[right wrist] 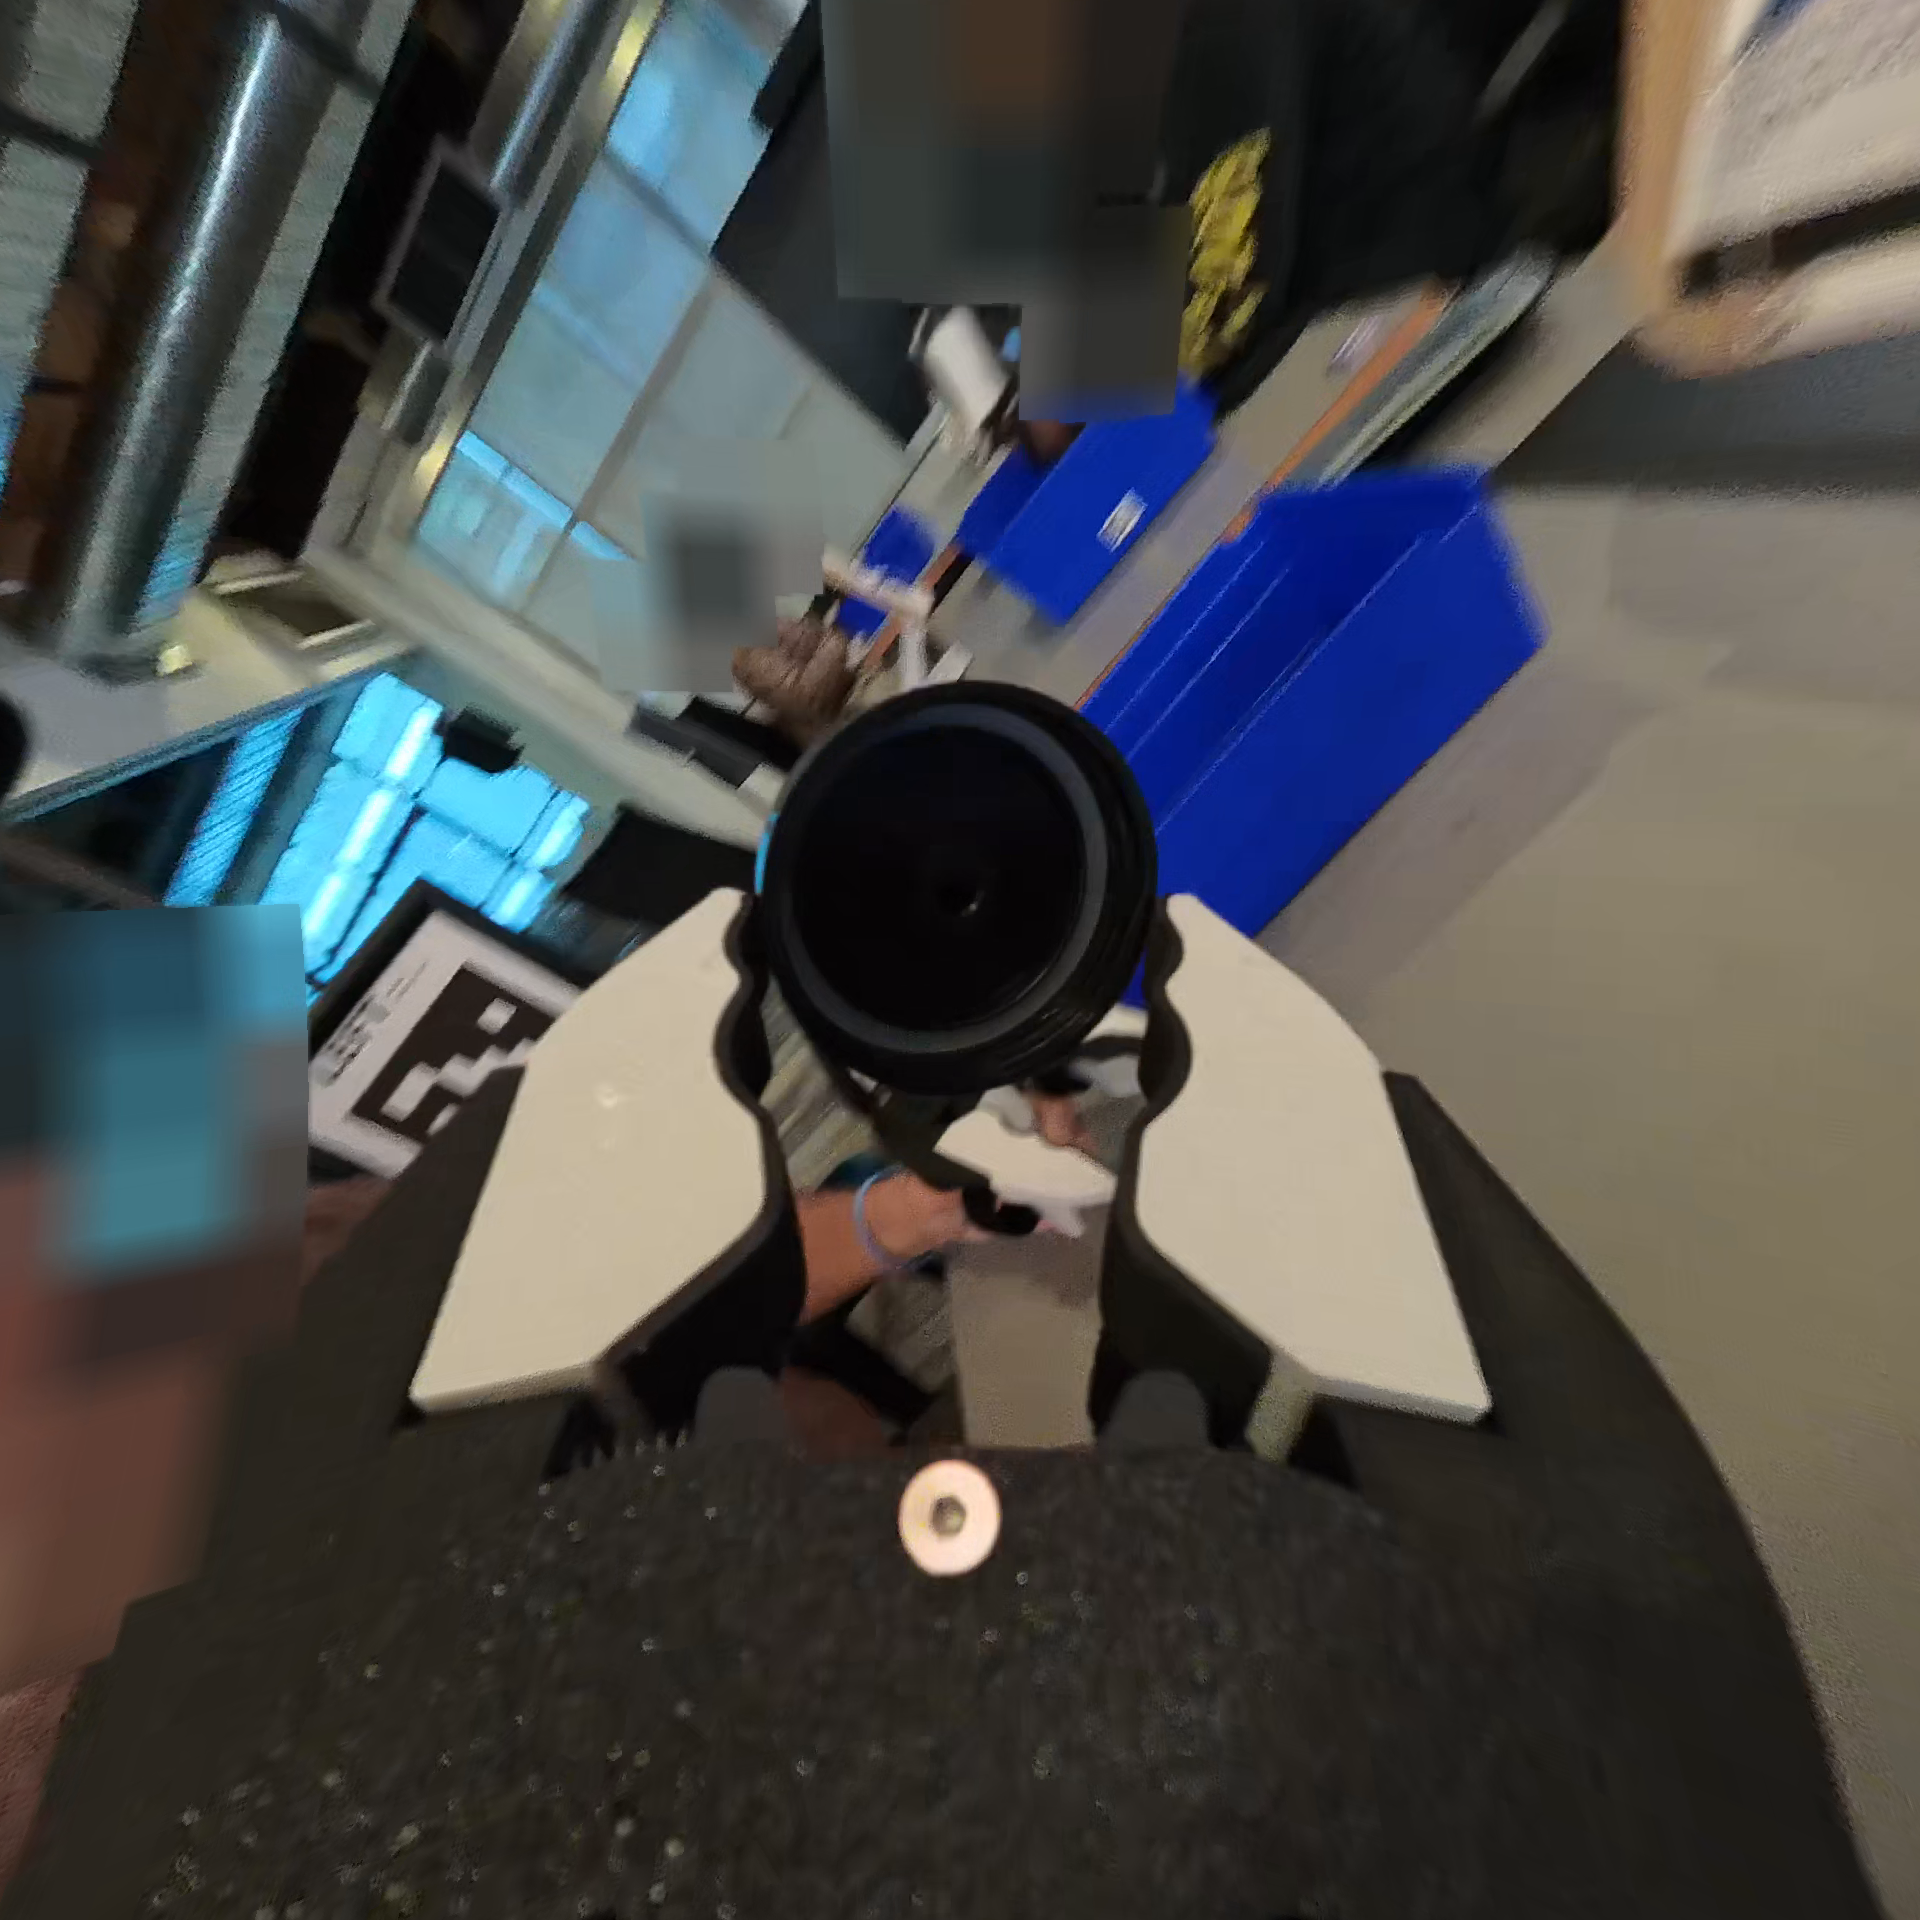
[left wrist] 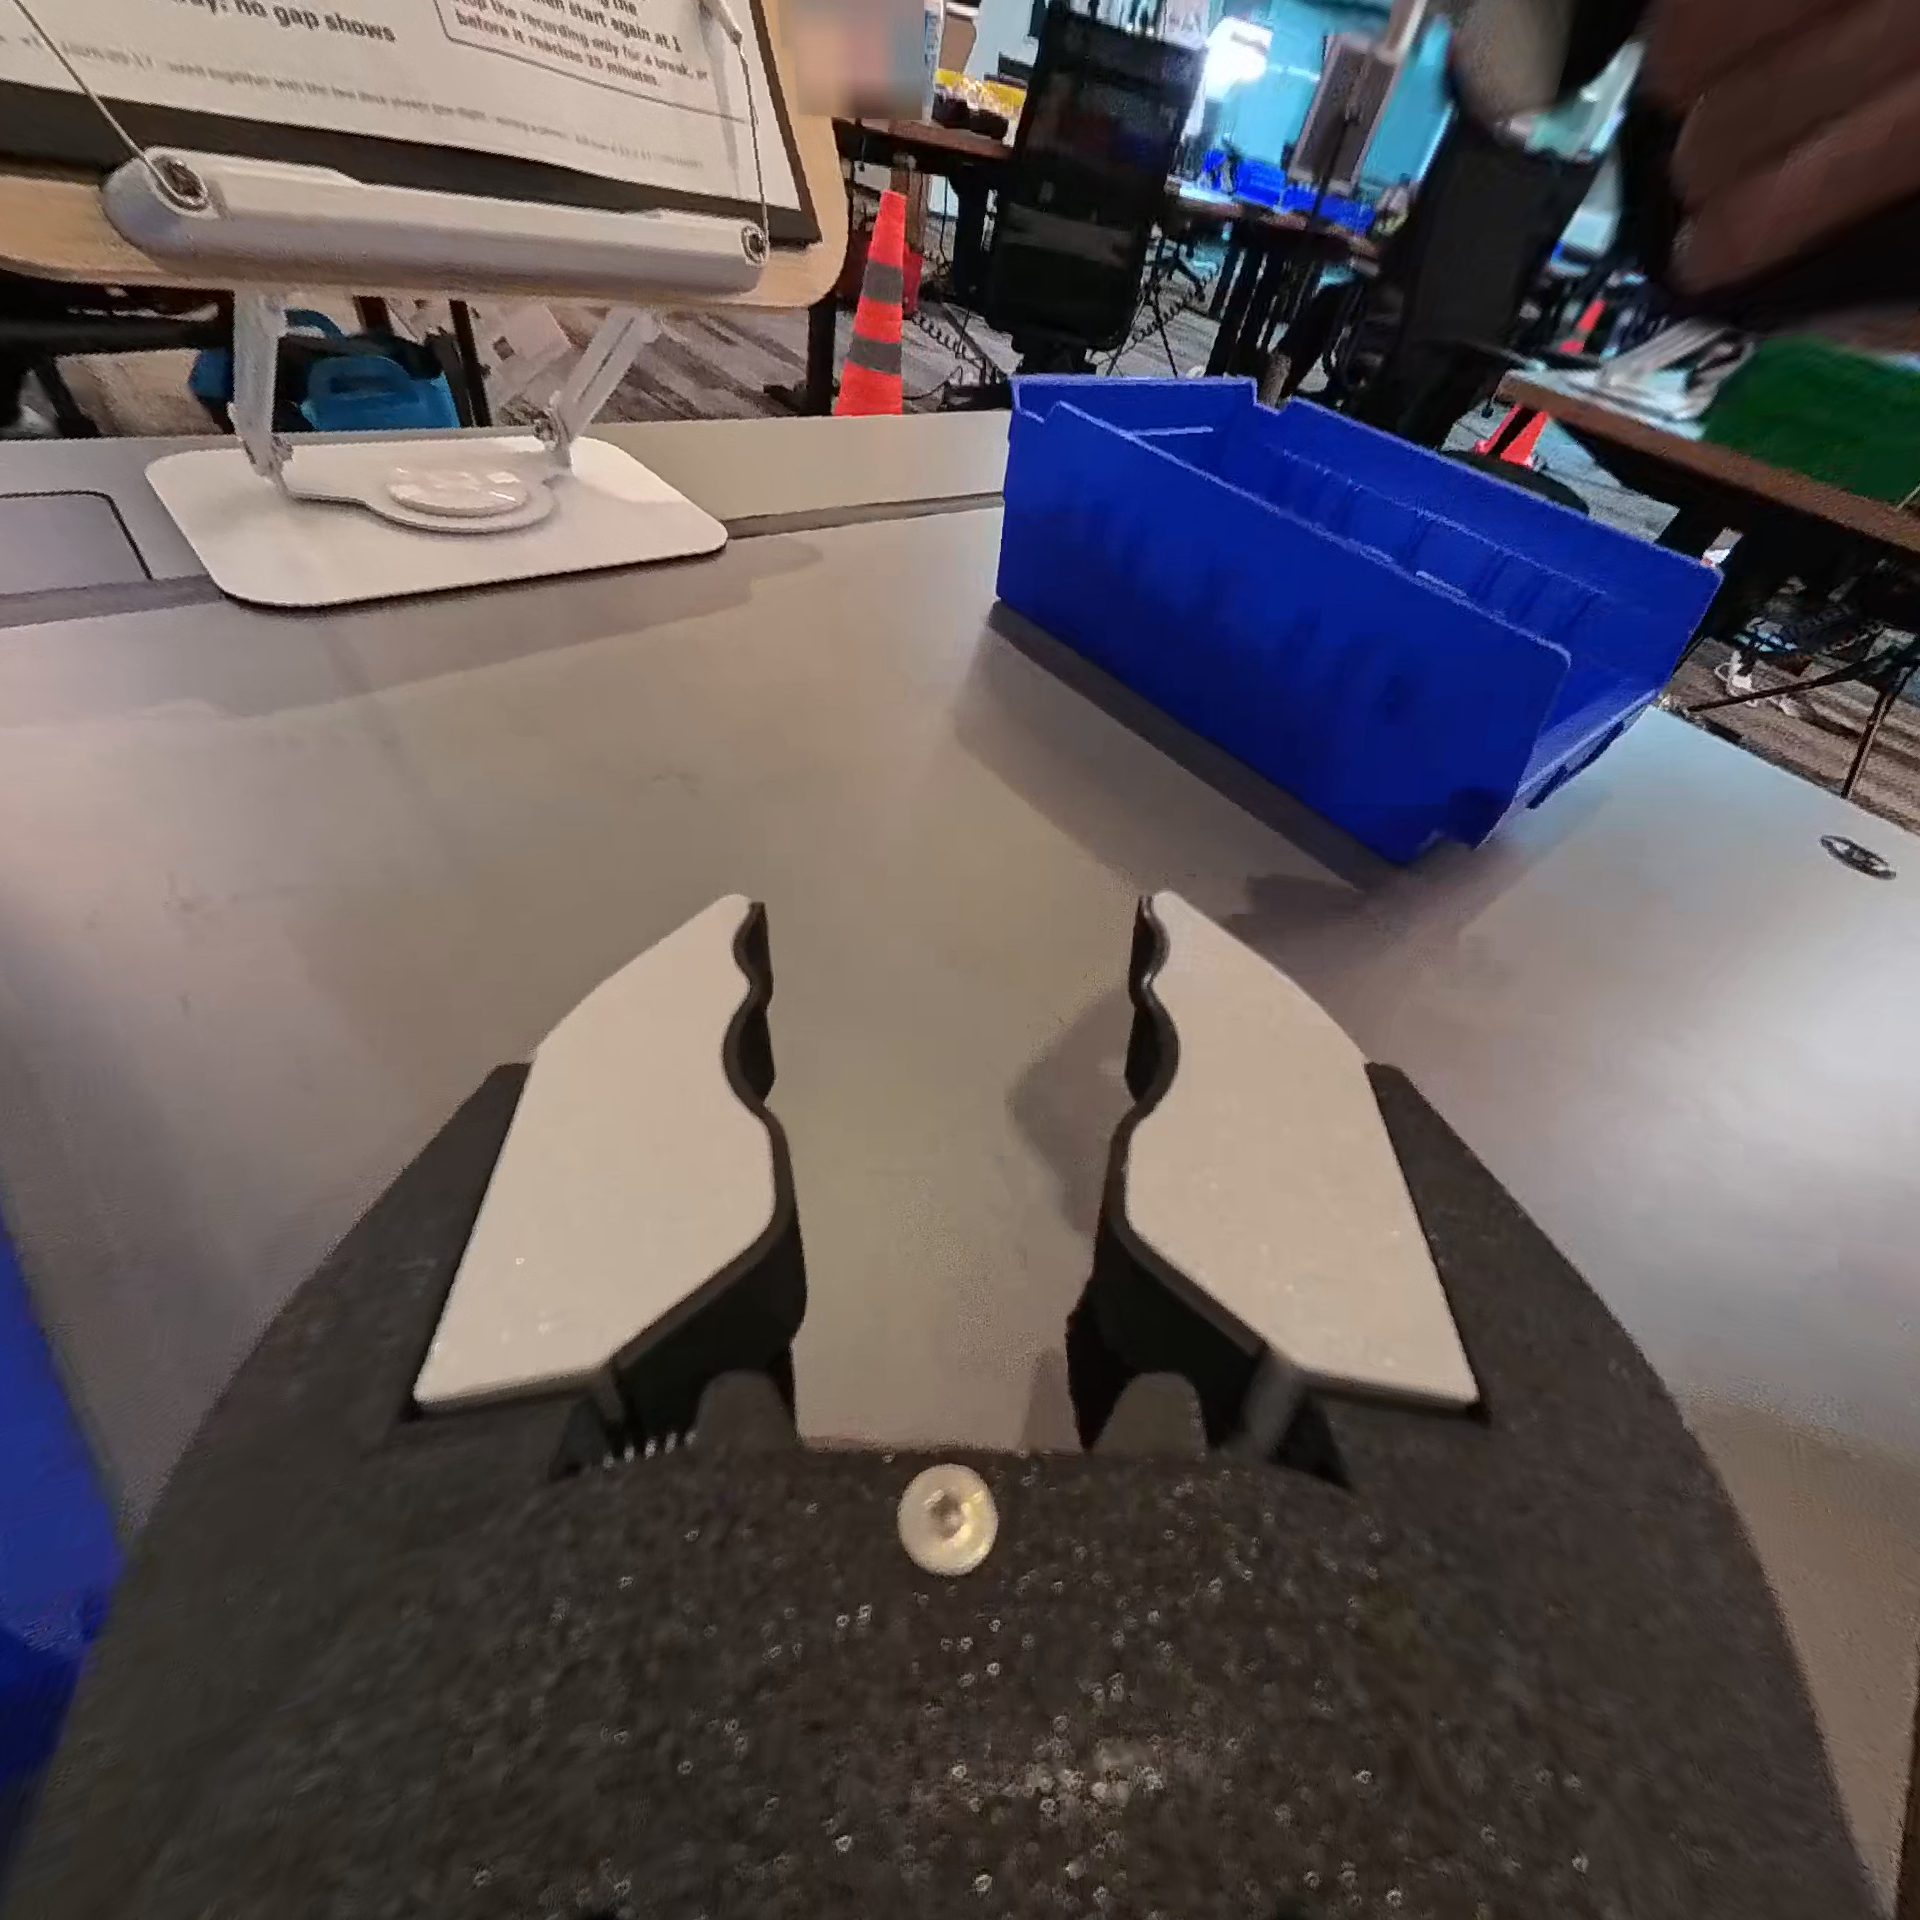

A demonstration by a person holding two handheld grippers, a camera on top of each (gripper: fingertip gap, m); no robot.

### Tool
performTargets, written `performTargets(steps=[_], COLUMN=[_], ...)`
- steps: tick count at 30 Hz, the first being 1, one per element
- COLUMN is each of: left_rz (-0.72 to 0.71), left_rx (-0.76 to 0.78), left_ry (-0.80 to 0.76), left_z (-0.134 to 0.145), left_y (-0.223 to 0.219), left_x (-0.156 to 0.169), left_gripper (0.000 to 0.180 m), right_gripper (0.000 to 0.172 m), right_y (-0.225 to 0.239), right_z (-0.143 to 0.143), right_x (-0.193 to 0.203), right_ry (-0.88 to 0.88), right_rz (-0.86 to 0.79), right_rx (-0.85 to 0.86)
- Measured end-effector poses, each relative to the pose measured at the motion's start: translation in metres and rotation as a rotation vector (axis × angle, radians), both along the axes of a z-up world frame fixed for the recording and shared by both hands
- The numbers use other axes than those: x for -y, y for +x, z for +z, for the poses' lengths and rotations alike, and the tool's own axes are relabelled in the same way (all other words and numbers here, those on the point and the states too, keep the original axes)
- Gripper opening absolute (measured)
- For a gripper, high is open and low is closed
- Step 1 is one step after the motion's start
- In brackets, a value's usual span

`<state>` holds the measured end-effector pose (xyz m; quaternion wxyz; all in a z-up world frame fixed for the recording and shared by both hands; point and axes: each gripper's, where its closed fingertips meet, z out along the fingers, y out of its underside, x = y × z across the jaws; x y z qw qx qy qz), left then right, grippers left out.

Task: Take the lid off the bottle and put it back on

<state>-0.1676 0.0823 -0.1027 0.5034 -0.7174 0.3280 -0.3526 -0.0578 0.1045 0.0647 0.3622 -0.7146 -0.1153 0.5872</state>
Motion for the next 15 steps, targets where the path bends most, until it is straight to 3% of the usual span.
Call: performTargets(steps=[3,6,10,15], left_rz=[-0.014,-0.02,-0.027,-0.032], left_rx=[-0.028,-0.05,-0.07,-0.087], left_ry=[-0.004,0.003,0.008,0.001], left_z=[-0.006,-0.008,-0.011,-0.015], left_y=[0.004,0.007,0.01,0.012], left_x=[0.003,0.005,0.007,0.008], left_gripper=[0.066,0.066,0.066,0.066], right_gripper=[0.069,0.07,0.07,0.07], right_y=[0.069,0.143,0.205,0.239], right_z=[0.02,0.013,-0.041,-0.093], right_x=[-0.01,-0.013,-0.015,-0.029], right_ry=[0.064,0.026,-0.15,-0.353], right_rz=[-0.276,-0.539,-0.704,-0.756], right_rx=[0.069,0.074,-0.025,-0.473])
